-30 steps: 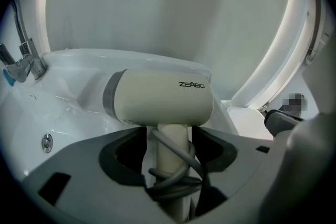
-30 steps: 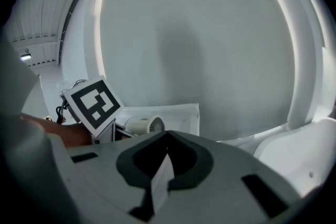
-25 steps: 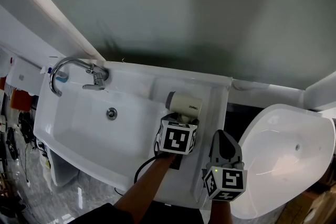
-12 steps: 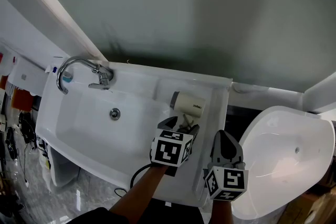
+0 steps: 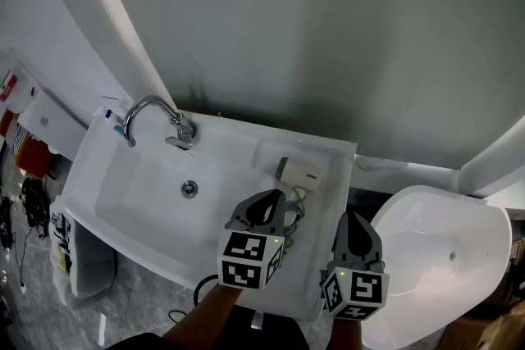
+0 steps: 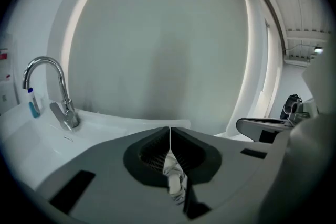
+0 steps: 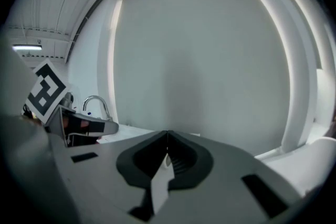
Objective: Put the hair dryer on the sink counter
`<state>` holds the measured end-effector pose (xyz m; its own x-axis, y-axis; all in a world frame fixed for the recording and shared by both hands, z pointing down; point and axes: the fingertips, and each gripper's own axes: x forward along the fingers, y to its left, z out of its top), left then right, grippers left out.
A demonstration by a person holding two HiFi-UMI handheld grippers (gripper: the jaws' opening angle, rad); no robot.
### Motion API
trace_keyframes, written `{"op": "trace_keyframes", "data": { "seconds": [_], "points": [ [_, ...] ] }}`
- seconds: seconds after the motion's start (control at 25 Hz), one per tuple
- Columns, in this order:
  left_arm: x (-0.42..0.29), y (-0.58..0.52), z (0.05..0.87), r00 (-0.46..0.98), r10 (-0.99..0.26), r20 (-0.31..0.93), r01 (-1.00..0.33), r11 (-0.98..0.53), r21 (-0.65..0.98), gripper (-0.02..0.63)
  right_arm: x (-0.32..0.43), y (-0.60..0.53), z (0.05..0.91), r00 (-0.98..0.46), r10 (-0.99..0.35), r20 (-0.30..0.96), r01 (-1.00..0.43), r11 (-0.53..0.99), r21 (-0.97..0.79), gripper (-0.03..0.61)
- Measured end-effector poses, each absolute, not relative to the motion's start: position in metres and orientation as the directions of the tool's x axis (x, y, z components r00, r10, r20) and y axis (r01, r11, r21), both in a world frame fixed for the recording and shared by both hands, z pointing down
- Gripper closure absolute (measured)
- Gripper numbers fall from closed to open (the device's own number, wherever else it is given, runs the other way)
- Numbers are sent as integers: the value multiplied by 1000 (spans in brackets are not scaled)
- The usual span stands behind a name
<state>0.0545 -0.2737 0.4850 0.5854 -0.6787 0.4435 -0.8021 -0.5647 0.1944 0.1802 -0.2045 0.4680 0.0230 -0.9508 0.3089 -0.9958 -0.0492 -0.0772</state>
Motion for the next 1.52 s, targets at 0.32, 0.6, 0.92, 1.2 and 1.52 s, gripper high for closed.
{"op": "trace_keyframes", "data": {
  "seconds": [0.32, 0.6, 0.92, 1.2, 1.52],
  "points": [
    [40, -253, 397, 644, -715, 272, -763, -627, 158, 604, 166, -186, 384, 45, -983, 179, -999, -46, -2, 558],
    [23, -244, 343, 661, -733, 160, -750, -649, 124, 604, 150, -174, 331, 36, -996, 87, -998, -31, 57, 557],
    [13, -235, 302, 665, -745, 55, -747, -661, 78, 604, 140, -163, 288, 37, -999, -8, -996, -37, 80, 557],
    [10, -234, 297, 663, -748, 41, -748, -659, 73, 604, 137, -161, 275, 41, -998, -55, -995, -45, 84, 558],
    [12, -233, 296, 671, -741, 31, -740, -667, 82, 604, 122, -164, 276, 15, -998, -57, -995, -21, 100, 558]
  ]
}}
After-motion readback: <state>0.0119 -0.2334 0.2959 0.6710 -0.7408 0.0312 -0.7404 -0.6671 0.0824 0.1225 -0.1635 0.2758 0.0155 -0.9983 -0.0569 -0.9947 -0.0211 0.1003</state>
